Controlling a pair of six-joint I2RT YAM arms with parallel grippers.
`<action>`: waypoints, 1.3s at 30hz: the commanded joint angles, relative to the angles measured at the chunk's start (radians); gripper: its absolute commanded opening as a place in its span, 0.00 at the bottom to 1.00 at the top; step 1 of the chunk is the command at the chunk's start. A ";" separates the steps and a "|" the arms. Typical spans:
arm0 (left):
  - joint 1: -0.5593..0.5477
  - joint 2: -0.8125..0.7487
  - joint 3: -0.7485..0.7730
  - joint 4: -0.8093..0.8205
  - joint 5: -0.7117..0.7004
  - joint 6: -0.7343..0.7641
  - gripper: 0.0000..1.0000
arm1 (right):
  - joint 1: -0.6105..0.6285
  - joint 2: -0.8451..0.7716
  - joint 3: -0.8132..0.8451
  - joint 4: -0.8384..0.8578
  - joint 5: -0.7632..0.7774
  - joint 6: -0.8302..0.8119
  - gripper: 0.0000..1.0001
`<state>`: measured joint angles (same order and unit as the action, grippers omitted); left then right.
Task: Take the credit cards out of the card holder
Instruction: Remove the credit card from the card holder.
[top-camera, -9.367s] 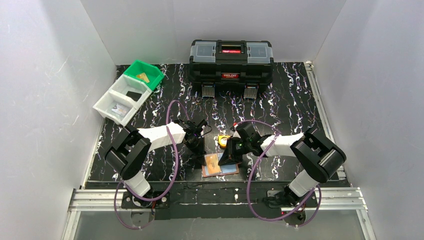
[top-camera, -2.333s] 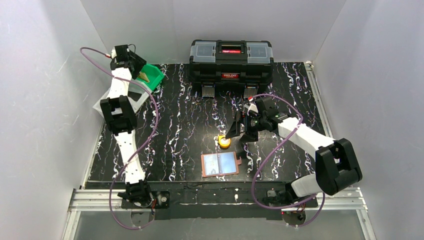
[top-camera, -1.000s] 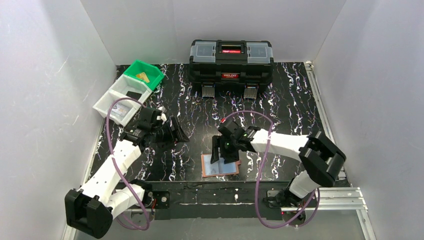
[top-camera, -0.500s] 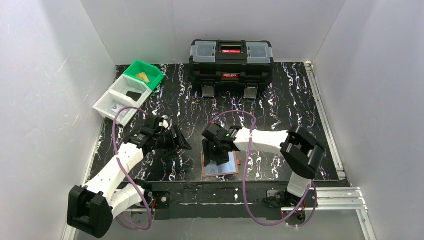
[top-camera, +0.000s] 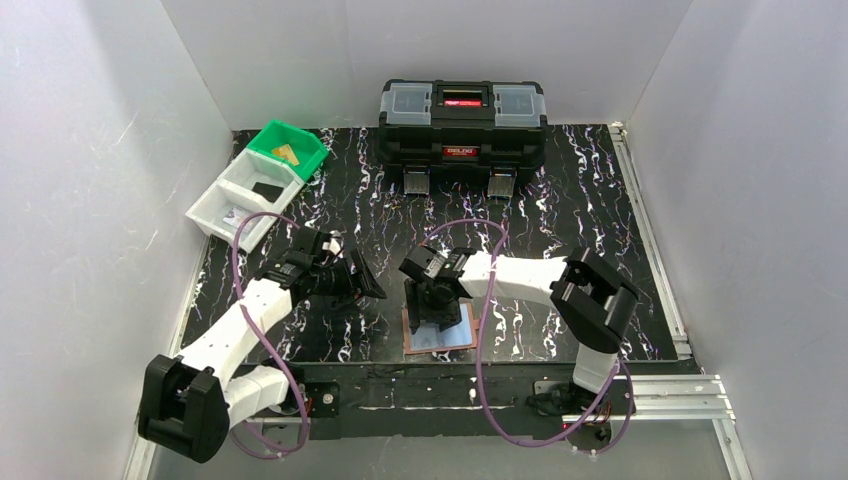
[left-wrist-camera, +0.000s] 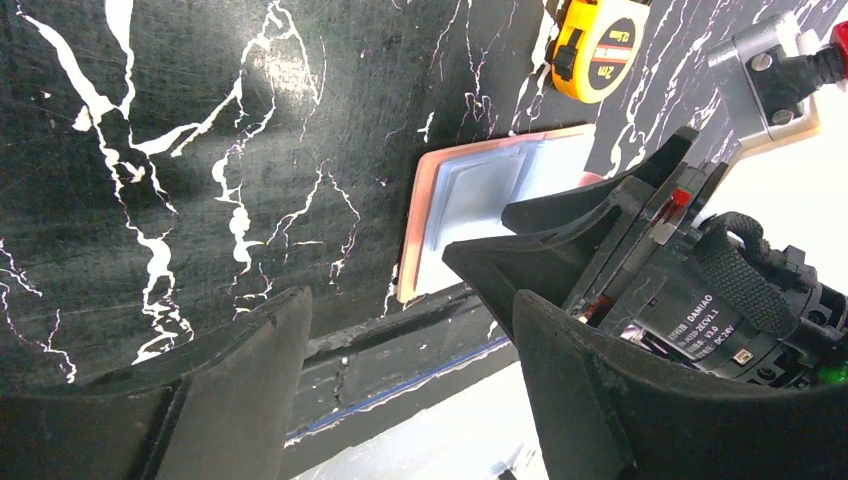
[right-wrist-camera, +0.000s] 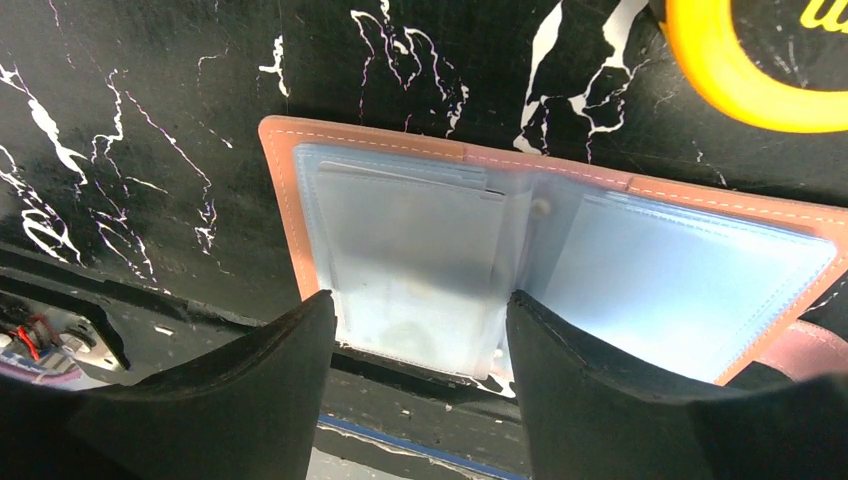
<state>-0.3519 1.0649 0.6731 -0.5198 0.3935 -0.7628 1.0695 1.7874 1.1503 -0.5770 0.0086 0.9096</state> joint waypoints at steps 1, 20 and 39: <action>-0.004 0.011 0.001 0.003 0.024 0.004 0.72 | 0.009 0.061 0.024 -0.026 0.004 -0.019 0.71; -0.121 0.123 0.014 0.044 0.014 -0.045 0.53 | -0.056 0.000 -0.166 0.152 -0.126 -0.022 0.22; -0.342 0.352 0.060 0.194 -0.020 -0.143 0.31 | -0.173 -0.045 -0.369 0.400 -0.335 0.016 0.06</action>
<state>-0.6731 1.3903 0.7029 -0.3424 0.3954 -0.8913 0.8875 1.6852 0.8501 -0.2367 -0.3092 0.9180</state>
